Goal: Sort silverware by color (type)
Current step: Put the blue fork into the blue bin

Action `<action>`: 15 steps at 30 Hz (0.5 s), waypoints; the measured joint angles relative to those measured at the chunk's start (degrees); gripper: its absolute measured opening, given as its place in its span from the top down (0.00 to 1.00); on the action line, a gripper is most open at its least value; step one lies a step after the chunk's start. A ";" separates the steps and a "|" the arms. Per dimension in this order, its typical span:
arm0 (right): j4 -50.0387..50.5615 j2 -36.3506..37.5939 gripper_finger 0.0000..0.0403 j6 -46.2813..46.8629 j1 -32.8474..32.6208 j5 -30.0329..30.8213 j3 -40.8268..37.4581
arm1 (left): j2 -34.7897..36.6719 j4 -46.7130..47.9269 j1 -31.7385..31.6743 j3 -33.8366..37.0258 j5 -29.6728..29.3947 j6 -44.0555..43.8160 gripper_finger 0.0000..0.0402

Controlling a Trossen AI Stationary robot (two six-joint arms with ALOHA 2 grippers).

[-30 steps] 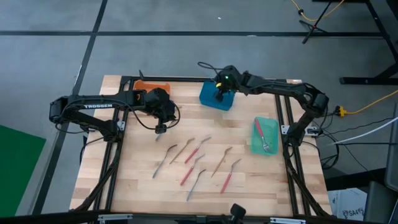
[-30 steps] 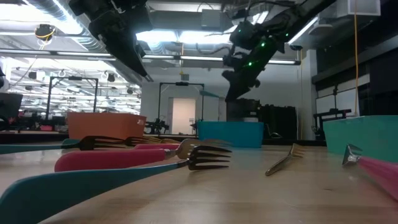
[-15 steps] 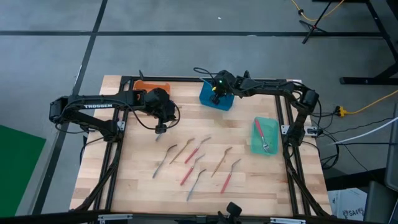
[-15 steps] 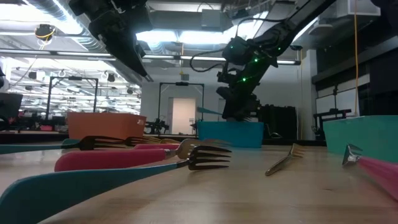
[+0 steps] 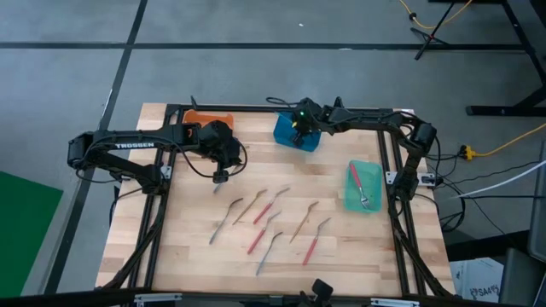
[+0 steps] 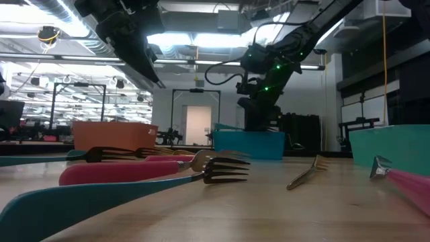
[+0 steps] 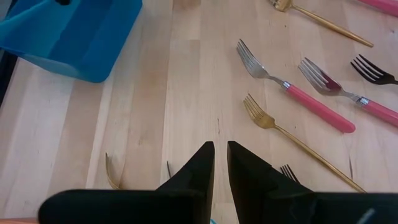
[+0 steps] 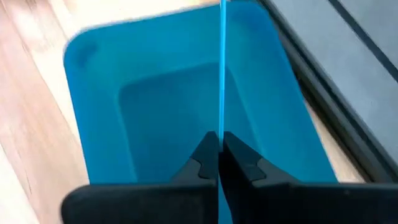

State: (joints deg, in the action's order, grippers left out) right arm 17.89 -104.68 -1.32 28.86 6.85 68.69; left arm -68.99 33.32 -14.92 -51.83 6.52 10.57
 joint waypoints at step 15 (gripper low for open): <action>0.28 0.00 0.99 -0.42 0.00 0.09 0.00 | 0.00 0.00 0.00 0.00 -0.08 0.01 0.90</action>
State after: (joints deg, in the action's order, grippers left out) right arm 18.17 -104.68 -1.74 28.86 6.94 68.69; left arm -68.99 33.32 -14.92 -51.83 6.44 10.57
